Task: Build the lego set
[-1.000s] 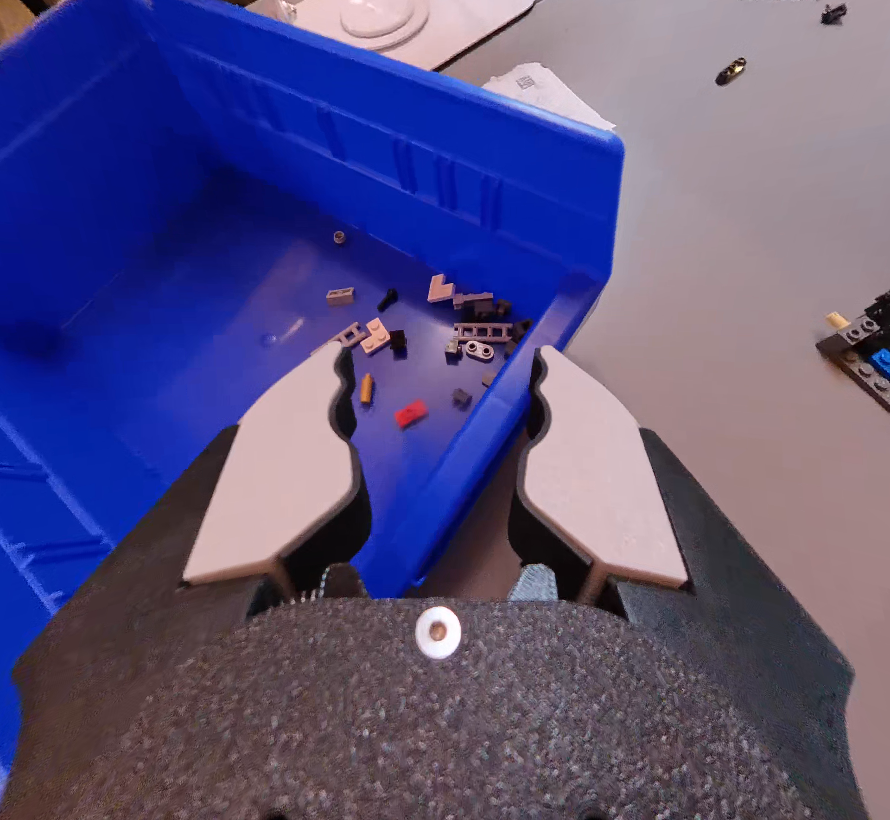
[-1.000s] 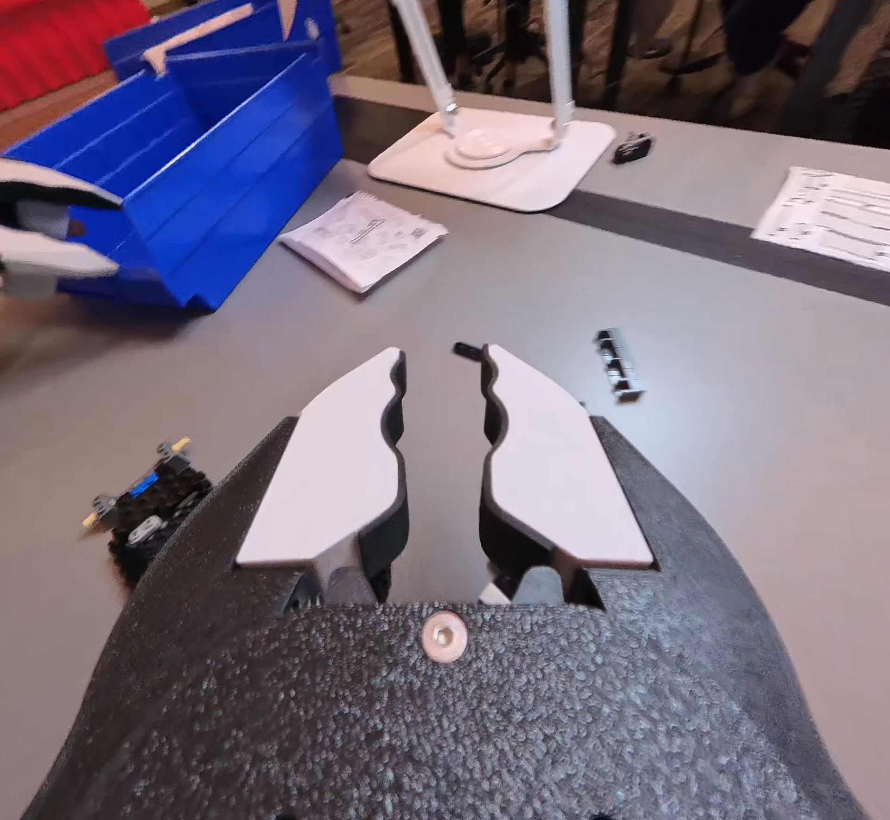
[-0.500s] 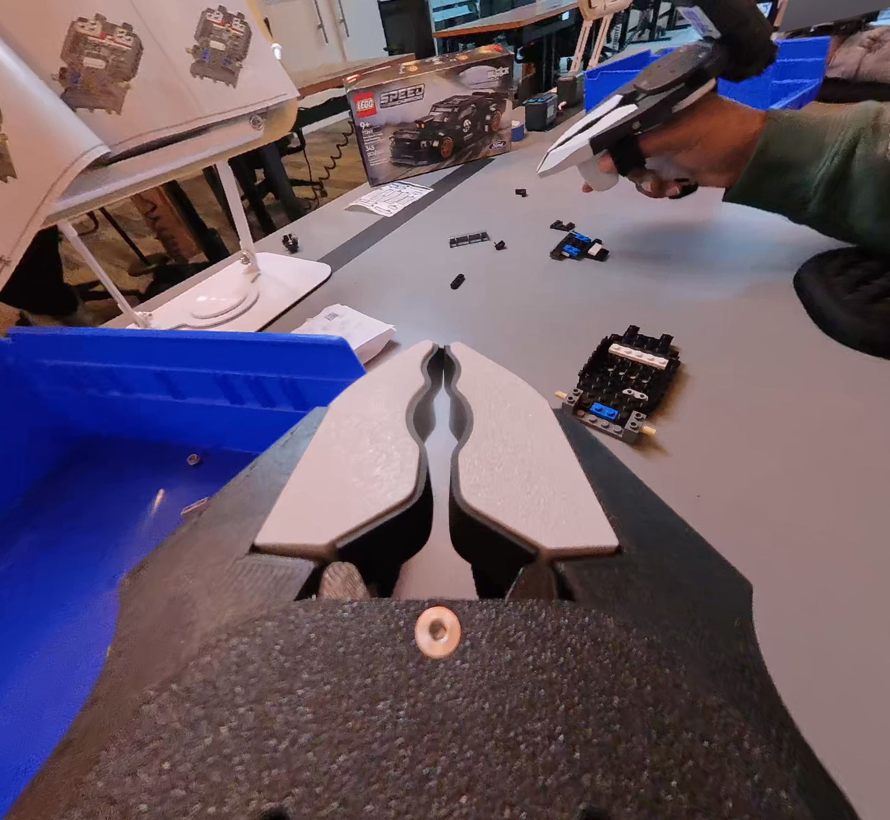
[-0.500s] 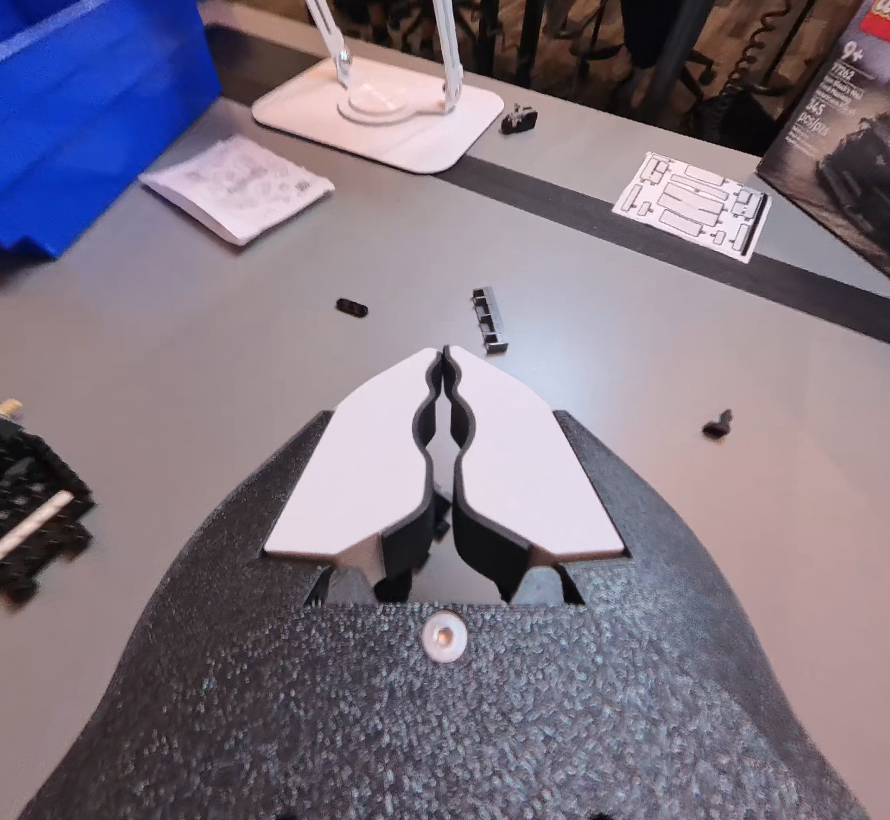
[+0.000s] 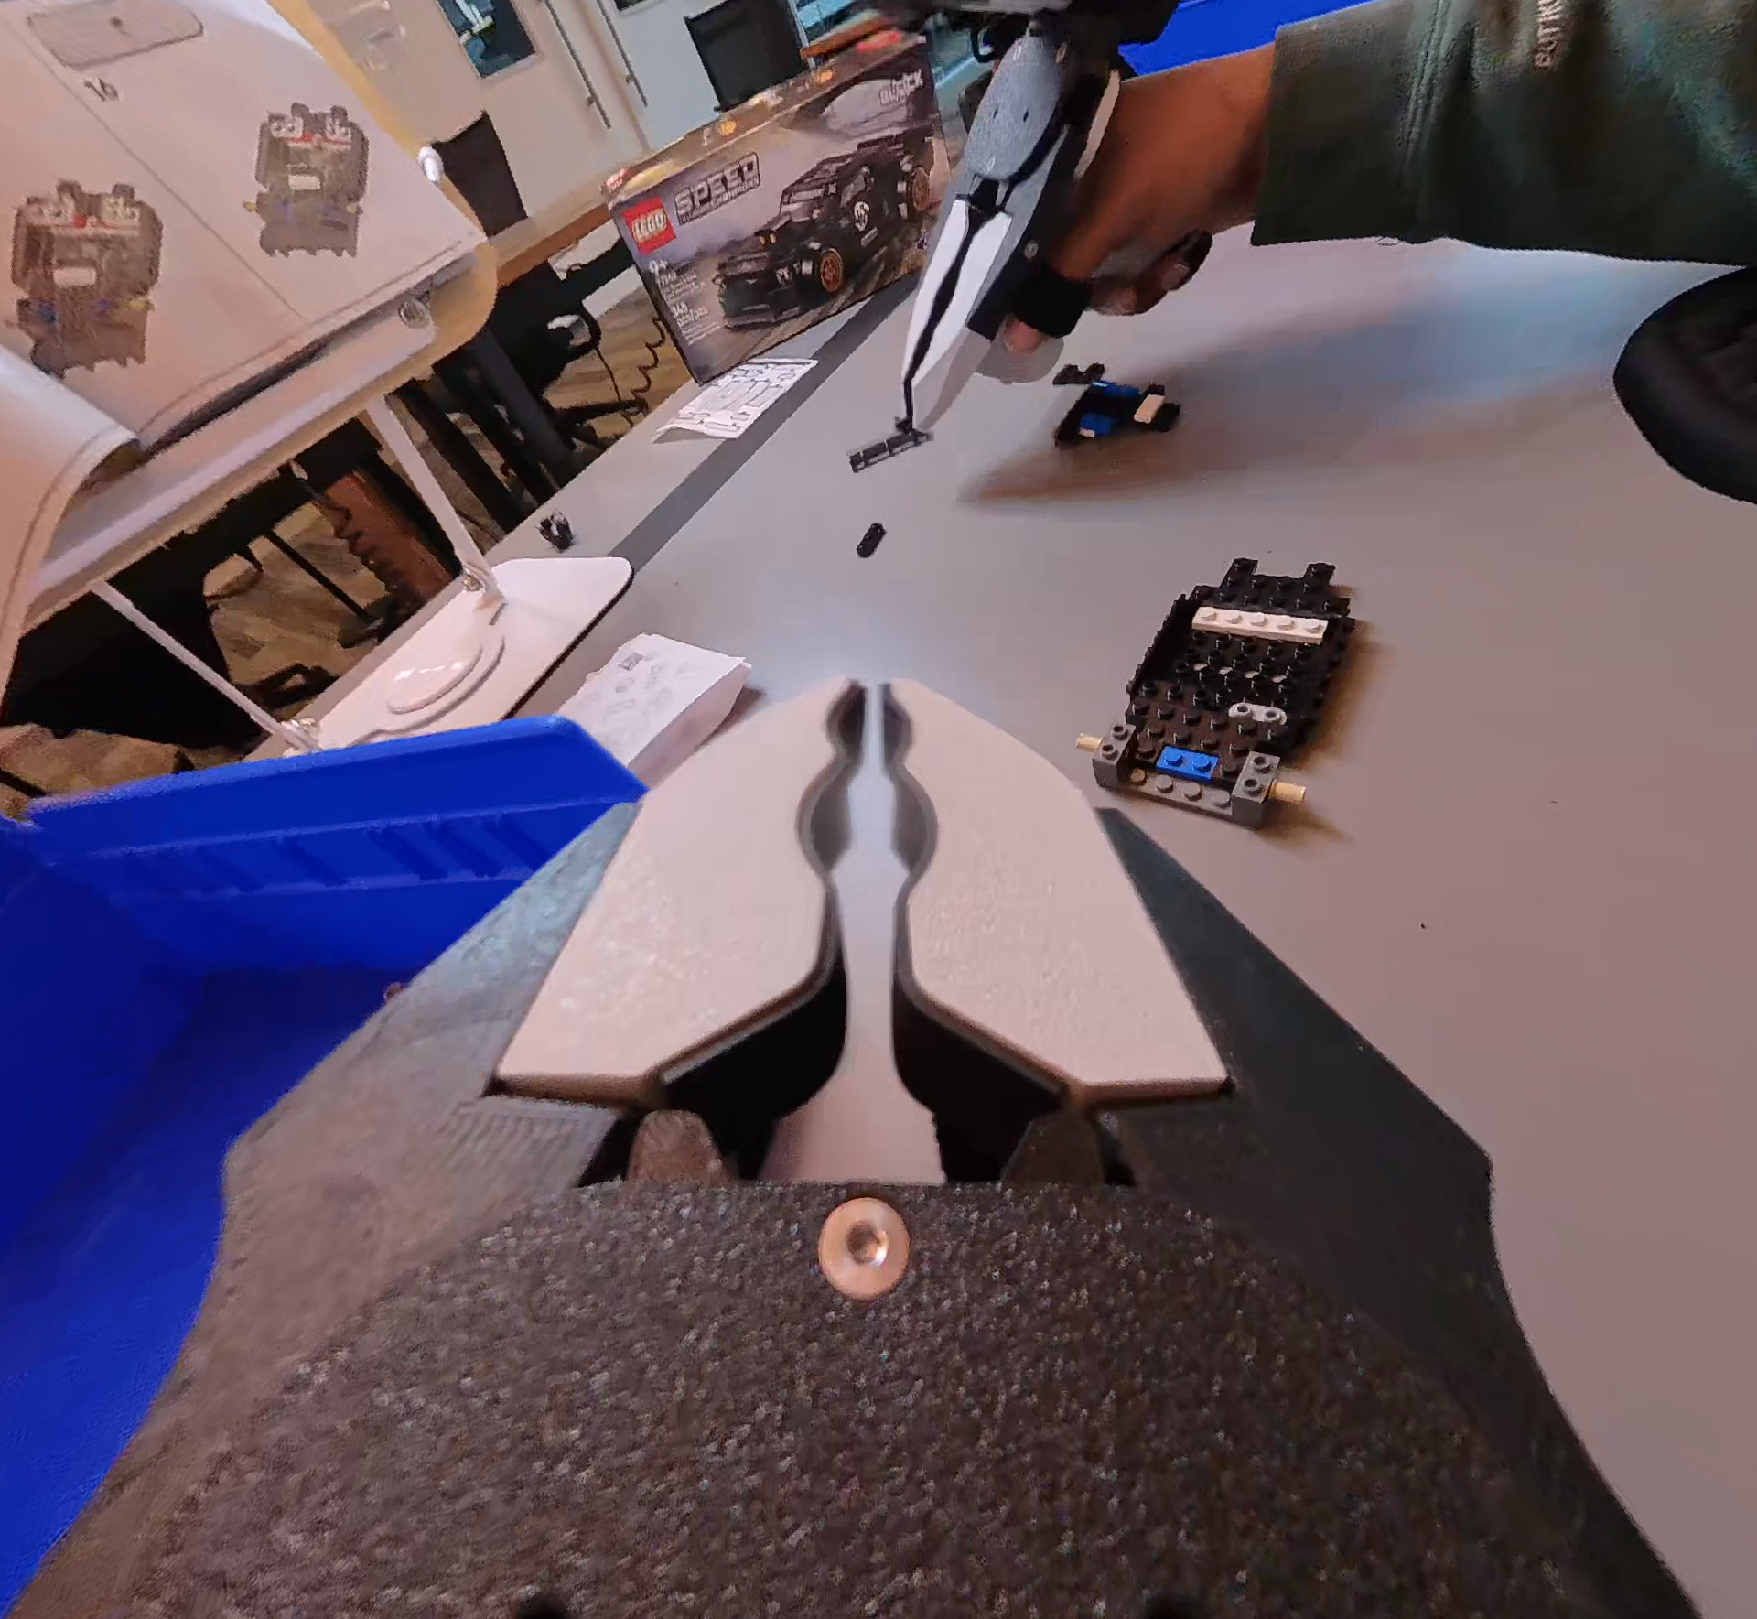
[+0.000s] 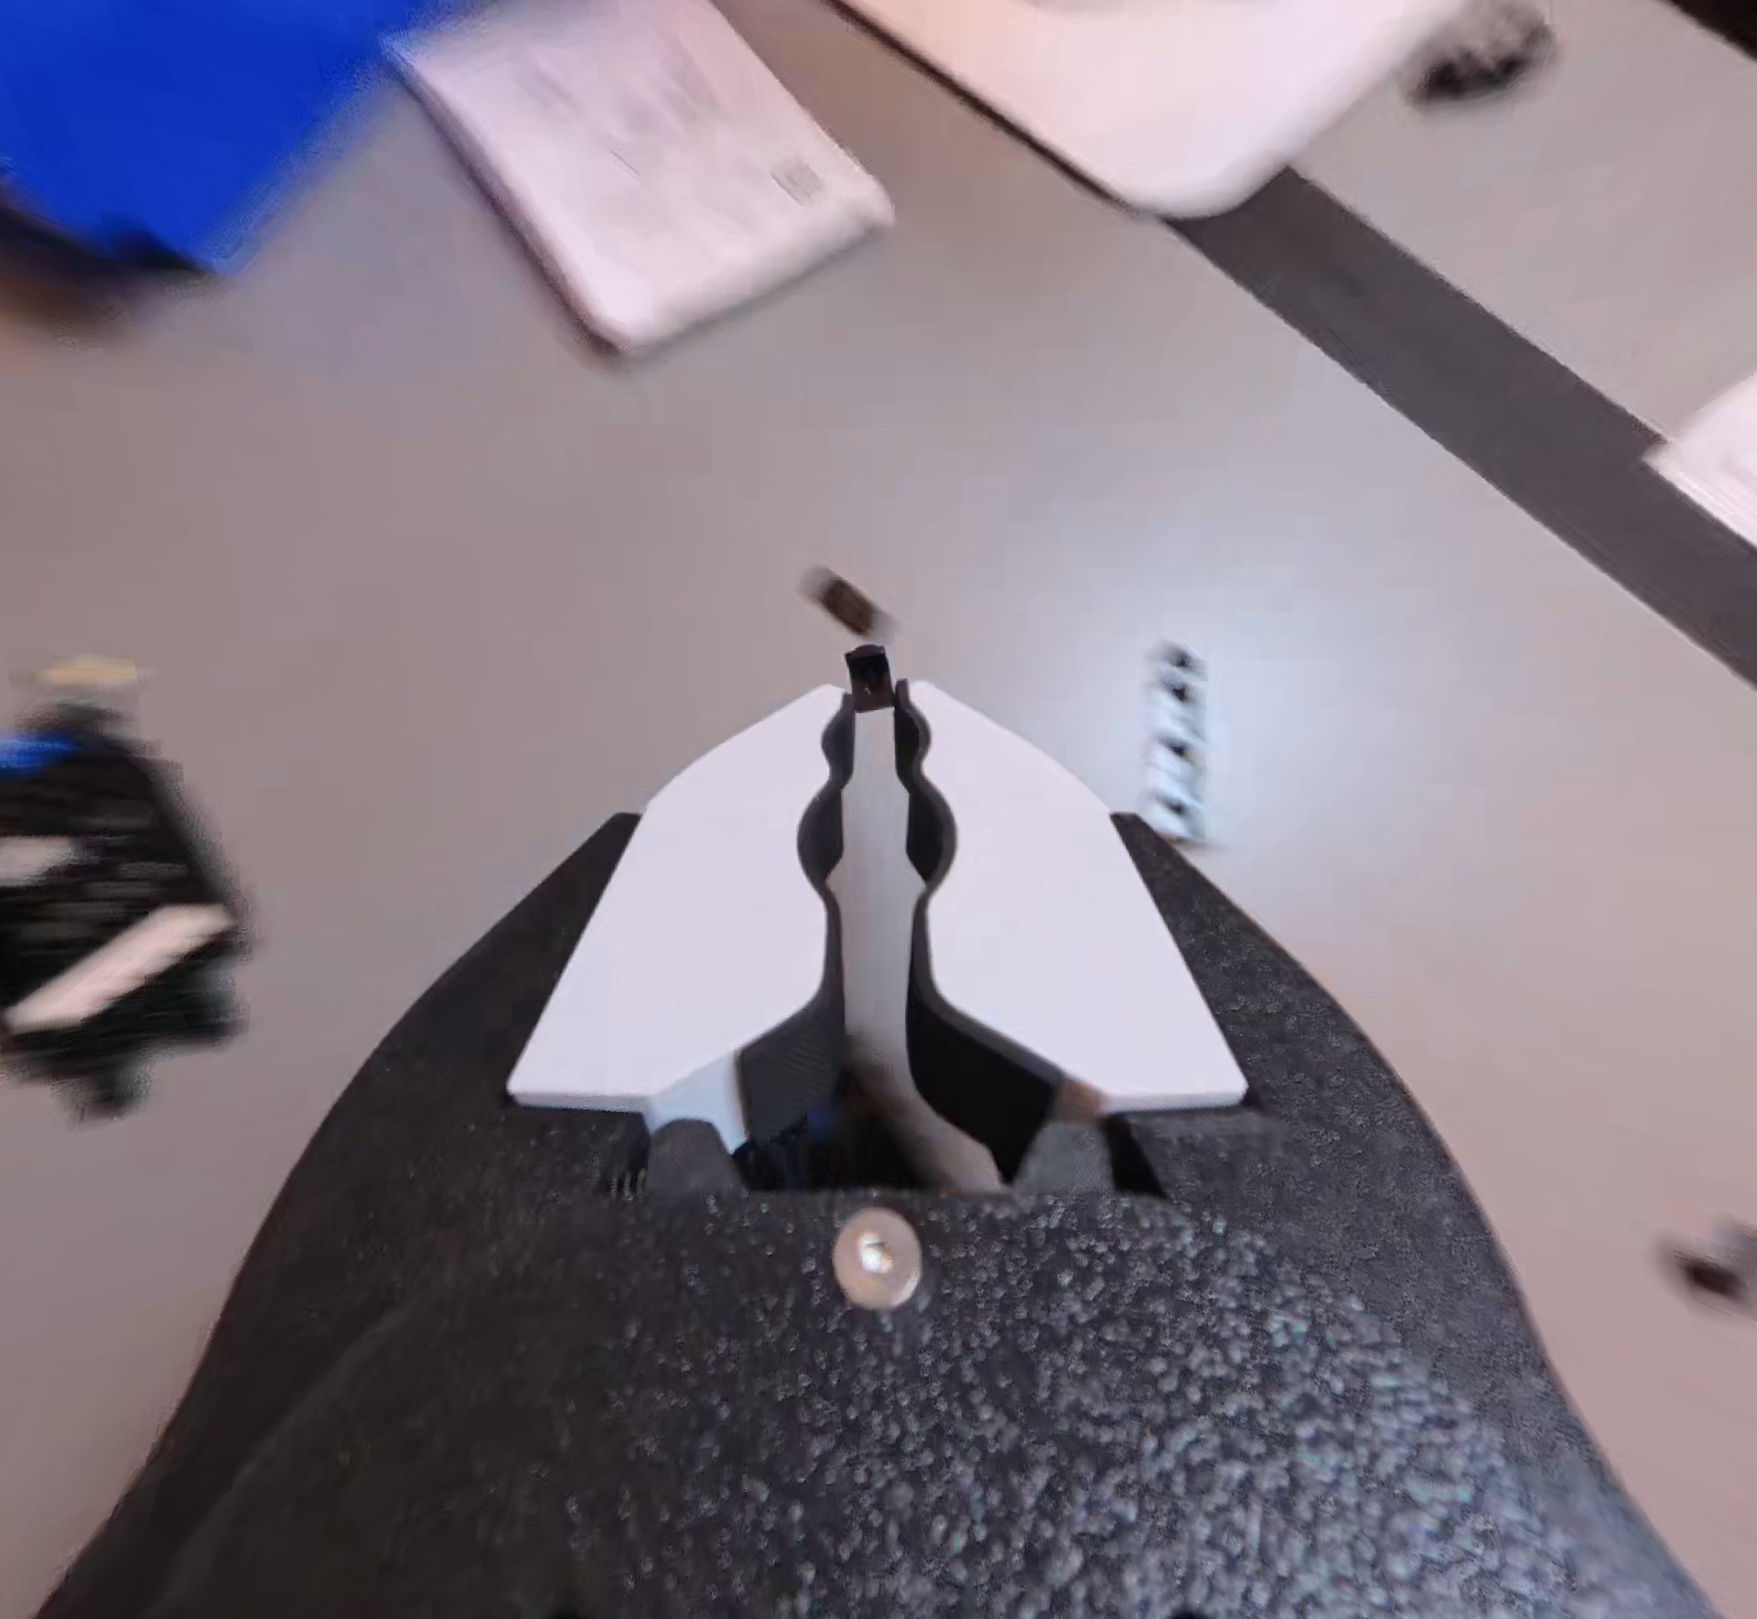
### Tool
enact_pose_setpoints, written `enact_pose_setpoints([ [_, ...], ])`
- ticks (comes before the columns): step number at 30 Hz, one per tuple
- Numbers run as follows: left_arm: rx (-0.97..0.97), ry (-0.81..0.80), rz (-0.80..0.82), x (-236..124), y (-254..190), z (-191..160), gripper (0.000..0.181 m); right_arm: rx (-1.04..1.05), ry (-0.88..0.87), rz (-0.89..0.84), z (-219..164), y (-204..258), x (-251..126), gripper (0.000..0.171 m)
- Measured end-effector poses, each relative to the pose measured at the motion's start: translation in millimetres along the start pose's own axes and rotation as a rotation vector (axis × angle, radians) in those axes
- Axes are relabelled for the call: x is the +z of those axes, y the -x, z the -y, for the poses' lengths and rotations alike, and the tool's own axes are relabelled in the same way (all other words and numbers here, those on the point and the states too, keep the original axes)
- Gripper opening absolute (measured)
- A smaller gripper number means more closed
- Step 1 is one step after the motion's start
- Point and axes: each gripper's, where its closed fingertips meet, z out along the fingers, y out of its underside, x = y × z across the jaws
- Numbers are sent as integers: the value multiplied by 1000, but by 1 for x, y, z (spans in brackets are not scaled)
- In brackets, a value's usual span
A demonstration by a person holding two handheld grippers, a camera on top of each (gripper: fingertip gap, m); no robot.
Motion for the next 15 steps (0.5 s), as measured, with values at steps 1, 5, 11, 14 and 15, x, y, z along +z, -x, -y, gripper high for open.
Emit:
enact_pose_setpoints([
  [1, 6, -9, 12, 1, -1, 3, 16, 37, -92, 125, 17, 27, -6, 8],
  [5, 75, -69, 42, 9, -9, 26, 37, 157, -323, 625, 66, 151, -34, 8],
  [11, 268, -113, 68, 11, -29, 48, 27, 214, -299, 957, 71, 240, -39, 7],
  [14, 332, -115, 54, 7, -37, 49, 12, 226, -289, 984, 71, 244, -42, 7],
  [15, 352, -117, 60, 6, -38, 50, 12, 227, -290, 988, 71, 245, -43, 7],
])
